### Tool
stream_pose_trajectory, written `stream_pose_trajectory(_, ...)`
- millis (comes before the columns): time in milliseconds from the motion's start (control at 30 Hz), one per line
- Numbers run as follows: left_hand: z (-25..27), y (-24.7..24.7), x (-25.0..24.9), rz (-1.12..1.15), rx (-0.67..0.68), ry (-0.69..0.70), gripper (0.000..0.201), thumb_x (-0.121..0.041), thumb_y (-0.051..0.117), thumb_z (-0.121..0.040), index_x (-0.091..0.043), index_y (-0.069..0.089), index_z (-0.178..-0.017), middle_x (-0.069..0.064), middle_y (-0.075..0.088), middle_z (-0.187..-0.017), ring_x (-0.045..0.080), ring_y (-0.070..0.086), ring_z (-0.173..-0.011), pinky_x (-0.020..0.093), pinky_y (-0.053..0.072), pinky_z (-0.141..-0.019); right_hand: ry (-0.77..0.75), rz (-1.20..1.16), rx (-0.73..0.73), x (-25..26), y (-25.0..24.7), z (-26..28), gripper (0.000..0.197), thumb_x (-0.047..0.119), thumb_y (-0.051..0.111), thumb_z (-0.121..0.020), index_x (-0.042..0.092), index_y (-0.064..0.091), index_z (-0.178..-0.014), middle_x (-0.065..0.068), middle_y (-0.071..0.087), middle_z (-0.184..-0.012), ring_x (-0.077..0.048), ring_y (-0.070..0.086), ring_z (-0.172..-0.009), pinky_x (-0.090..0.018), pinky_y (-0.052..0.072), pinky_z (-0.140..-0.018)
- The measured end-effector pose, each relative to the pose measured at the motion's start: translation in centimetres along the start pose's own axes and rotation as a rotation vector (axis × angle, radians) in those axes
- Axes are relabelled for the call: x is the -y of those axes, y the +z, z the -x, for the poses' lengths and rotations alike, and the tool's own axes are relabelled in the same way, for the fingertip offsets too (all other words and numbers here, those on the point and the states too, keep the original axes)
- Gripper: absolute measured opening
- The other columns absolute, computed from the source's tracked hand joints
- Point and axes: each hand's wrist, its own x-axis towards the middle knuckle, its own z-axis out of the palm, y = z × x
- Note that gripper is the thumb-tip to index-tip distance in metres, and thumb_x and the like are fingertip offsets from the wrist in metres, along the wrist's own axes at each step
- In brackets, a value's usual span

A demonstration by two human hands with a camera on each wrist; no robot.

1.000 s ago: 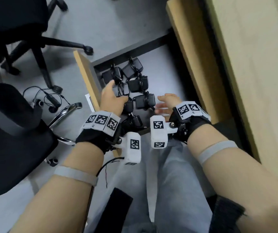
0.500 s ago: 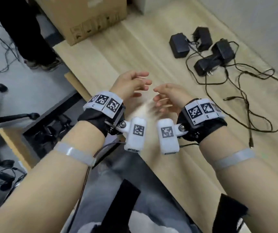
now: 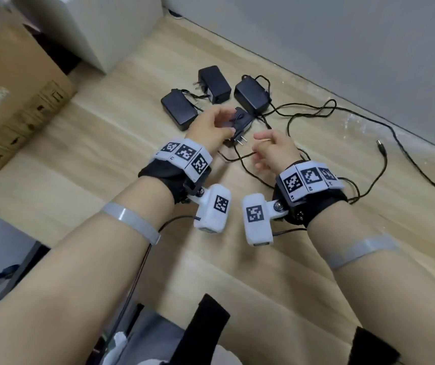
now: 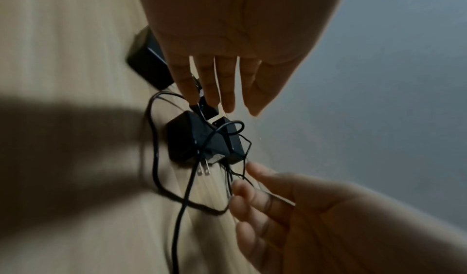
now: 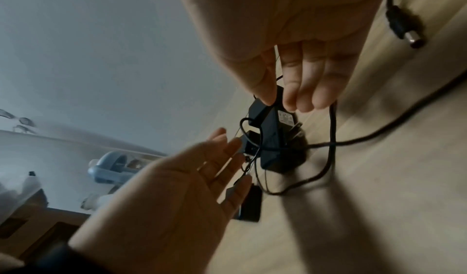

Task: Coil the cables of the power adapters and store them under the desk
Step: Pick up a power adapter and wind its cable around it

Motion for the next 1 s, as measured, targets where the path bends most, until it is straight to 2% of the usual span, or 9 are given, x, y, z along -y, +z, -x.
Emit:
stream_pose_trajectory(67,-2.5,0.2,0.2,-0.166,-0.016,-0.011,0.048,-0.008,0.067,-0.081,-0.012,0.052,-0.126,0.005,0.056,-0.124,0.017,0.051,-0.116,0.026,0.039,-0.100,0.032,0.008,-0.042,0.1,0.3,-2.0,0.021,0.005,0.046,-0.088,0.018,0.050,-0.104,-0.004,0.051,-0.070,-0.016,0.047,-0.056,-0.026,0.039,-0.051)
stream_pose_trajectory(200,-6.0,0.0,1.1,-0.480,0.037,-0.098,0.063,-0.025,0.075,-0.074,-0.015,0.049,-0.130,0.004,0.056,-0.126,0.019,0.051,-0.118,0.031,0.040,-0.102,0.106,-0.040,0.014,0.3,1.5,-5.3,0.027,0.008,0.051,-0.089,0.018,0.042,-0.112,-0.004,0.044,-0.067,-0.017,0.040,-0.053,-0.030,0.035,-0.051)
stream_pose_trajectory(333,-6.8,-0.2,1.3,-0.769,0.113,-0.041,0.044,-0.036,0.063,-0.082,-0.009,0.060,-0.117,0.009,0.062,-0.121,0.026,0.054,-0.115,0.034,0.043,-0.098,0.065,0.049,0.044,0.0,2.9,-7.3,0.013,0.017,0.057,-0.085,0.018,0.047,-0.078,-0.008,0.051,-0.071,-0.028,0.051,-0.064,-0.040,0.047,-0.068)
stream_pose_trajectory(400,-6.9,-0.3,1.5,-0.681,0.098,-0.041,0.035,-0.029,0.058,-0.088,-0.011,0.061,-0.118,0.008,0.062,-0.123,0.025,0.053,-0.116,0.028,0.040,-0.096,0.044,0.097,0.013,-0.2,3.1,-7.6,0.013,0.022,0.061,-0.083,0.020,0.049,-0.080,-0.008,0.057,-0.087,-0.037,0.061,-0.086,-0.048,0.052,-0.085)
stream_pose_trajectory(500,-6.7,-0.7,1.9,-0.389,0.084,-0.062,0.024,-0.017,0.055,-0.091,-0.013,0.064,-0.114,0.009,0.064,-0.118,0.020,0.057,-0.108,0.024,0.039,-0.095,0.006,0.074,-0.029,-0.6,2.9,-7.5,0.038,0.025,0.067,-0.081,0.017,0.040,-0.106,-0.007,0.053,-0.103,-0.033,0.060,-0.100,-0.048,0.049,-0.090)
stream_pose_trajectory(633,-5.7,-1.1,2.4,-0.256,0.216,-0.080,0.021,-0.009,0.051,-0.094,-0.014,0.066,-0.107,0.021,0.067,-0.106,0.025,0.059,-0.091,0.036,0.047,-0.091,0.006,-0.005,-0.014,-0.7,2.2,-6.7,0.048,0.024,0.072,-0.078,0.014,0.034,-0.104,-0.003,0.052,-0.093,-0.019,0.055,-0.069,-0.025,0.045,-0.051)
stream_pose_trajectory(733,-4.9,-1.4,2.4,-0.231,0.221,-0.072,0.020,-0.008,0.053,-0.092,-0.011,0.066,-0.107,0.014,0.065,-0.098,0.017,0.056,-0.088,0.023,0.045,-0.083,0.055,-0.193,-0.006,-0.5,1.2,-5.4,0.045,0.016,0.073,-0.078,0.011,0.038,-0.105,-0.006,0.055,-0.089,-0.019,0.053,-0.060,-0.020,0.038,-0.037)
stream_pose_trajectory(900,-3.3,-1.4,1.6,-0.172,0.088,-0.129,0.013,-0.009,0.060,-0.087,-0.012,0.064,-0.099,-0.004,0.059,-0.079,0.011,0.054,-0.075,0.011,0.041,-0.066,0.017,-0.385,-0.057,1.1,-1.8,-0.7,0.053,0.011,0.070,-0.080,0.004,0.041,-0.124,-0.020,0.059,-0.118,-0.021,0.063,-0.080,-0.029,0.054,-0.062)
stream_pose_trajectory(1000,-1.3,-0.7,-1.2,-0.096,0.029,-0.028,0.023,-0.018,0.060,-0.088,-0.012,0.064,-0.110,-0.001,0.064,-0.100,0.008,0.055,-0.091,0.017,0.037,-0.080,-0.074,-0.452,-0.106,2.5,-3.6,2.6,0.056,0.008,0.069,-0.081,0.001,0.039,-0.127,-0.020,0.059,-0.119,-0.025,0.065,-0.088,-0.030,0.056,-0.065)
